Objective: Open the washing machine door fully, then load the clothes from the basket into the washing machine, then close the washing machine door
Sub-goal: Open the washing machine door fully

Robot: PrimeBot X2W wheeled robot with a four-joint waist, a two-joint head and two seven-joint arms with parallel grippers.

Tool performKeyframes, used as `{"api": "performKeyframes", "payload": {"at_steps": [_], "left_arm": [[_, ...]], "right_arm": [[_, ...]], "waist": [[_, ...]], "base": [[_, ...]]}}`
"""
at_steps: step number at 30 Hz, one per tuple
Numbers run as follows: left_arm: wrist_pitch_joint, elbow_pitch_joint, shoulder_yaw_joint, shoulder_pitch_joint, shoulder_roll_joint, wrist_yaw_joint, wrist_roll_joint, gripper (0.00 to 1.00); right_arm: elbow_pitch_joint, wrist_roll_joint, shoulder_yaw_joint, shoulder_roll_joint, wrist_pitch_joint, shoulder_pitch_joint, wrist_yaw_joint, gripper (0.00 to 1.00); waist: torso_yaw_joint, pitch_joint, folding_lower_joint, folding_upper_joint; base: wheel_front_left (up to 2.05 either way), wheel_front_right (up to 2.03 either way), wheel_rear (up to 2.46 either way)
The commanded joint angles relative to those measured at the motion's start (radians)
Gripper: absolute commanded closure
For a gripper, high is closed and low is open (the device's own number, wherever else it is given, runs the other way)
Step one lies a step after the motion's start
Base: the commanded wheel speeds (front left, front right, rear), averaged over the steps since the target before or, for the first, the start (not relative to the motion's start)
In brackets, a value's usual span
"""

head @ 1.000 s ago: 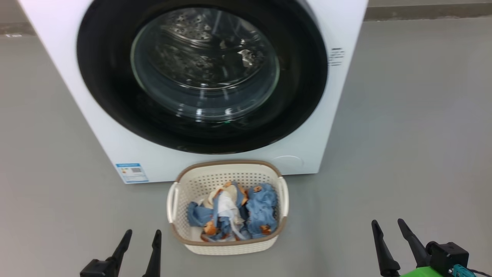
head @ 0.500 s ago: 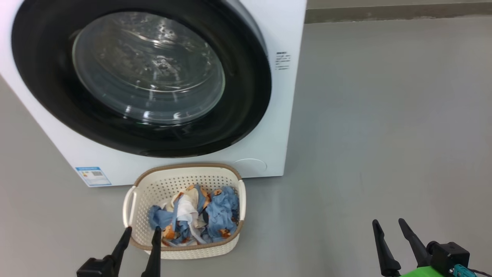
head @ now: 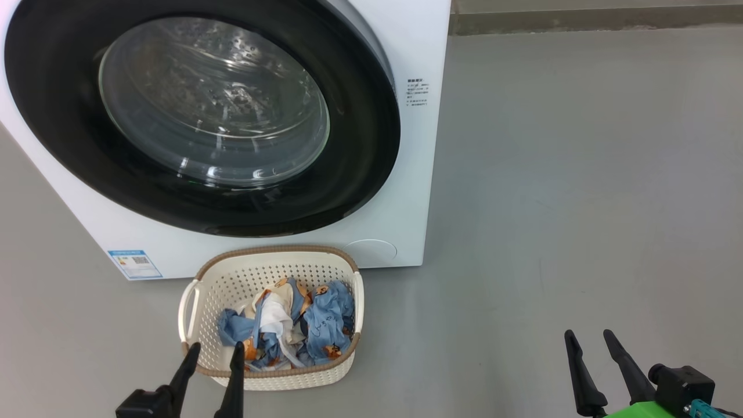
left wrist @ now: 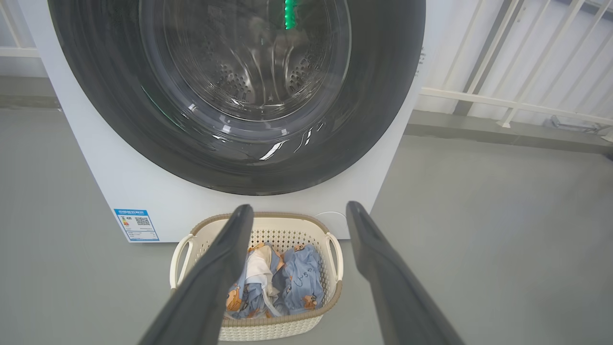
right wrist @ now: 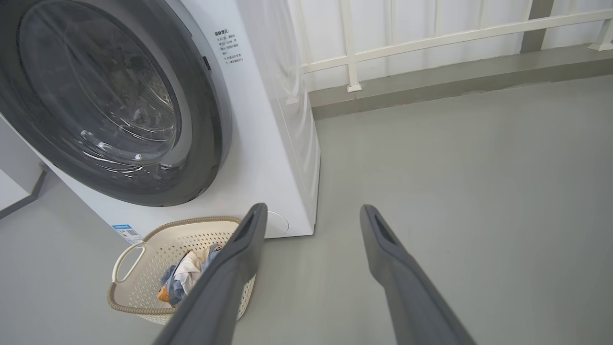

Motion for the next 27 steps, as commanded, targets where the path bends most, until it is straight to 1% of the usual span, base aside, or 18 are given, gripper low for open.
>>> {"api": "performKeyframes", "payload": {"at_steps": [1, 2, 3, 5, 6, 11, 19, 27], "left_arm": [[-0.013, -0.020, 0.029, -0.024, 0.012, -0.003, -0.006, 0.00], [-0.013, -0.018, 0.027, -0.023, 0.012, -0.003, -0.008, 0.00], [-0.013, -0.018, 0.027, -0.023, 0.012, -0.003, -0.008, 0.00], [-0.013, -0.014, 0.022, -0.023, 0.012, -0.003, -0.014, 0.00], [-0.013, -0.013, 0.020, -0.023, 0.012, -0.003, -0.018, 0.00], [-0.013, -0.013, 0.017, -0.031, 0.015, -0.003, -0.027, 0.00], [-0.013, -0.031, 0.004, -0.044, 0.016, -0.003, -0.041, 0.00], [-0.013, -0.049, -0.027, -0.081, 0.023, -0.003, -0.058, 0.00]], "right_arm": [[-0.021, 0.016, 0.024, -0.008, -0.012, -0.021, 0.001, 0.18], [-0.019, 0.021, 0.028, -0.010, -0.012, -0.025, 0.001, 0.52], [-0.019, 0.021, 0.028, -0.010, -0.012, -0.025, 0.001, 0.52], [-0.017, 0.032, 0.040, -0.015, -0.012, -0.032, 0.001, 0.92], [-0.017, 0.047, 0.041, -0.015, -0.012, -0.036, 0.001, 1.00], [-0.020, 0.137, 0.051, -0.013, -0.012, -0.069, 0.001, 1.00], [0.001, 0.367, 0.107, -0.017, -0.012, -0.198, 0.001, 1.00], [0.053, 0.576, 0.179, -0.077, -0.012, -0.350, 0.001, 1.00]], "waist": [[0.002, 0.000, 0.0000, 0.0000], [0.002, 0.001, 0.0000, 0.0000], [0.002, 0.001, 0.0000, 0.0000], [0.005, 0.002, 0.0000, 0.0000], [0.006, 0.002, 0.0000, 0.0000], [0.013, 0.016, 0.0000, 0.0000], [0.017, 0.051, 0.0000, 0.0000], [0.044, 0.094, 0.0000, 0.0000]], "base": [[0.00, 0.00, 0.00], [0.00, 0.00, 0.00], [0.00, 0.00, 0.00], [0.00, 0.00, 0.00], [0.00, 0.00, 0.00], [0.00, 0.00, 0.00], [0.00, 0.00, 0.00], [0.00, 0.00, 0.00]]}}
